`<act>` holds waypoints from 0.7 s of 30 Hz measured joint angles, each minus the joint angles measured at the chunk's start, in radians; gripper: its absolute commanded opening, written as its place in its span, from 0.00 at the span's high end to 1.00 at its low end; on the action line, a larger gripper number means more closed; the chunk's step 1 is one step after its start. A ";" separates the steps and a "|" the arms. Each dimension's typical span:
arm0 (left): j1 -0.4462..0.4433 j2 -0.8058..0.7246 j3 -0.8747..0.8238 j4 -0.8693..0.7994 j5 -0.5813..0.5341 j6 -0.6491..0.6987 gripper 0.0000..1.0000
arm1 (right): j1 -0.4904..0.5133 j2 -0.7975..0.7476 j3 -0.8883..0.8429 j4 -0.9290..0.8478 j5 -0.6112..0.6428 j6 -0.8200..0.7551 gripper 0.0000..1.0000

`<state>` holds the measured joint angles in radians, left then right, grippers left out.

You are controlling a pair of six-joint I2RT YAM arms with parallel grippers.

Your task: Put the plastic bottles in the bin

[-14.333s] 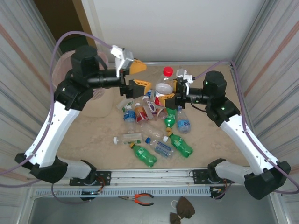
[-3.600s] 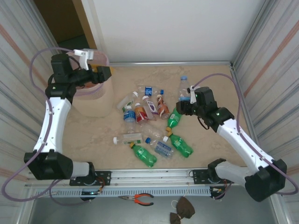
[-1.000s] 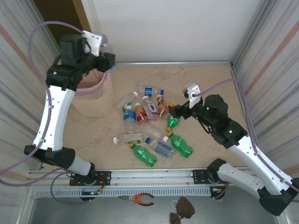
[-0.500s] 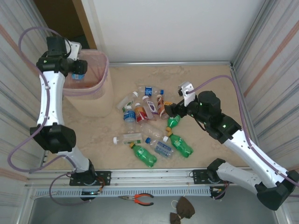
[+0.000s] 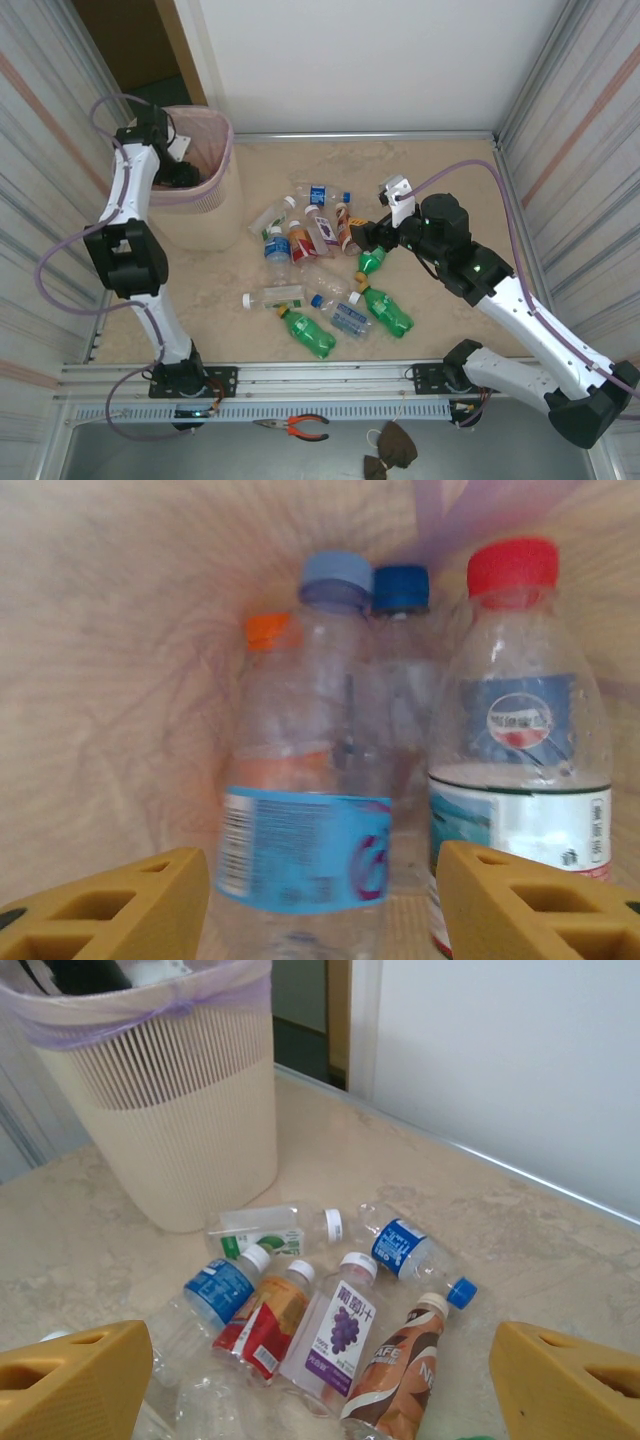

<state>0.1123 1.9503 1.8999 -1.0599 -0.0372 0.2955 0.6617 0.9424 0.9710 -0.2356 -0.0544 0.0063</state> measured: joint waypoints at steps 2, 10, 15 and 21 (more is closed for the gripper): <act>0.003 0.022 -0.013 -0.006 0.007 0.000 0.38 | 0.000 0.002 0.000 0.001 0.000 0.000 0.14; 0.005 0.079 -0.025 -0.021 0.050 -0.004 0.39 | 0.000 0.013 0.000 0.007 0.000 0.000 0.14; 0.006 0.066 -0.032 -0.016 0.089 -0.008 0.37 | 0.000 0.024 0.000 0.005 0.005 0.006 0.14; 0.012 -0.009 -0.084 0.030 0.197 -0.024 0.36 | -0.001 0.099 0.056 -0.051 0.030 0.035 0.14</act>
<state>0.1246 1.9411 1.8156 -1.0298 0.1596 0.2714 0.6609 1.0416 1.0267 -0.2867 -0.0246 0.0418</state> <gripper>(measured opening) 0.639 0.863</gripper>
